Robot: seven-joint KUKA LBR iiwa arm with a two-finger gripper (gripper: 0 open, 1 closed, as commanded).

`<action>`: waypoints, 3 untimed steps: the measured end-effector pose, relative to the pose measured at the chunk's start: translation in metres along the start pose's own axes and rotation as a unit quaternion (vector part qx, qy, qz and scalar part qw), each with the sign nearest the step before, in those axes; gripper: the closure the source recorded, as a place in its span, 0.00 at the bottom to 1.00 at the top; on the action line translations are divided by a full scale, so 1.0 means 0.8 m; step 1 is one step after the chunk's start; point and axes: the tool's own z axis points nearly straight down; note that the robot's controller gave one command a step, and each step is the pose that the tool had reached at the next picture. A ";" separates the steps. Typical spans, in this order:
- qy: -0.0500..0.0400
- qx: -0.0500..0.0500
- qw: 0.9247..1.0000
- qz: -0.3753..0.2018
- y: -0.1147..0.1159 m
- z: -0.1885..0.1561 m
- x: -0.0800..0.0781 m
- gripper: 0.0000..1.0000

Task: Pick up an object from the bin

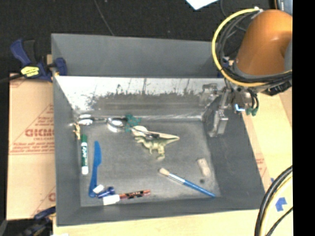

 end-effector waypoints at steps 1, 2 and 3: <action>-0.001 -0.001 0.999 0.042 0.114 0.219 -0.034 0.00; -0.007 0.001 0.999 0.045 0.103 0.111 -0.018 0.00; 0.002 -0.001 0.994 0.106 0.161 0.185 -0.007 0.00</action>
Offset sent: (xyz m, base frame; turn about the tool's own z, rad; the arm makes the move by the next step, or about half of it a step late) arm 0.0139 0.0829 -0.0899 0.0909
